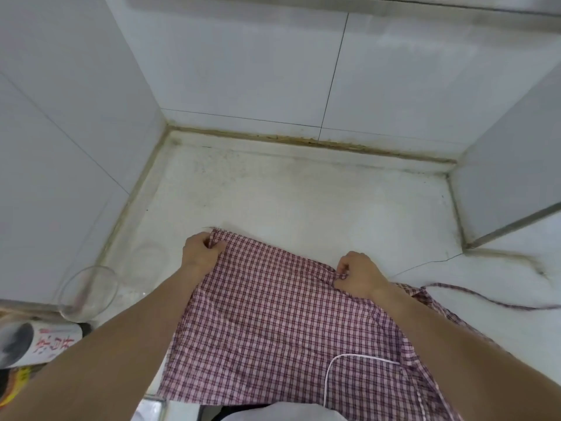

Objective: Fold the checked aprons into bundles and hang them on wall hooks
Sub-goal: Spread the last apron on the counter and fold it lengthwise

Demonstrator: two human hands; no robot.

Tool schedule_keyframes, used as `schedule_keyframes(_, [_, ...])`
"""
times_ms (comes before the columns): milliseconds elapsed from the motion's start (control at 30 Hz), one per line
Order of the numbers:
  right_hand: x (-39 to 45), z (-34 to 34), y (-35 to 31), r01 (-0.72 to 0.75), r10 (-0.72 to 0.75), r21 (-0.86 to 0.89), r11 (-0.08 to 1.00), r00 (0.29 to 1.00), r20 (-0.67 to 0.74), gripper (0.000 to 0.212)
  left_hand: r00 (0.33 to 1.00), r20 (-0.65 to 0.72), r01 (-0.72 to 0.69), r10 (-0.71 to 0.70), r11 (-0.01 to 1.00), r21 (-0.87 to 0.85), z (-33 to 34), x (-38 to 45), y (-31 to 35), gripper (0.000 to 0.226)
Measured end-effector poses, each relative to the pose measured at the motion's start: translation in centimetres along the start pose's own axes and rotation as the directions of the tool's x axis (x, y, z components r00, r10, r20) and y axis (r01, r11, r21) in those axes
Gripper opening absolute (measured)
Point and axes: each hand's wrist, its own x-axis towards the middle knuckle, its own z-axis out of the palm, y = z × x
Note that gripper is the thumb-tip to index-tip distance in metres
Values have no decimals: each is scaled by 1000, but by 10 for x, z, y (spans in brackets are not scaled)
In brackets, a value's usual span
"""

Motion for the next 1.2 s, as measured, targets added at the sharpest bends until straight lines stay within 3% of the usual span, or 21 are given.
schedule_keyframes(167, [0, -11, -5, -13, -9, 201, 979, 994, 108, 34, 995, 61, -78, 84, 991, -105, -8, 0, 14, 13])
schedule_keyframes(233, [5, -13, -9, -44, 29, 106, 993, 991, 131, 49, 987, 126, -78, 102, 980, -184, -11, 1, 20, 19])
schedule_keyframes(300, [6, -14, -14, -58, 61, -23, 998, 991, 115, 51, 972, 209, -41, 109, 951, -306, -15, -1, 28, 21])
schedule_keyframes(400, [4, -13, -21, -27, 26, 12, 1000, 995, 95, 44, 945, 290, -30, 148, 926, -376, -19, -9, 43, 8])
schedule_keyframes(500, [-1, -16, -30, 19, -40, 195, 981, 994, 106, 43, 950, 238, -123, 203, 941, -315, -23, -10, 52, 5])
schedule_keyframes(633, [-5, -21, -41, 23, -67, 204, 979, 975, 211, 49, 945, 226, -151, 236, 929, -338, -30, -12, 60, 19])
schedule_keyframes(867, [-8, -28, -24, 39, -71, 264, 964, 991, 115, 42, 956, 172, -165, 238, 919, -358, -43, -19, 59, 18])
schedule_keyframes(933, [-12, -36, -24, 13, -60, 228, 974, 978, 201, 37, 963, 142, -164, 230, 916, -365, -45, -22, 56, 19])
schedule_keyframes(1033, [-13, -37, -25, -30, 17, 30, 999, 933, 359, 54, 957, 169, -157, 236, 911, -381, -46, -26, 57, 18])
schedule_keyframes(1100, [-16, -36, -29, -41, 62, -57, 997, 905, 420, 55, 949, 202, -146, 241, 908, -394, -48, -30, 62, 17])
schedule_keyframes(1200, [-24, -44, -35, -67, 55, 25, 997, 945, 321, 47, 959, 140, -185, 247, 917, -353, -55, -34, 71, 15])
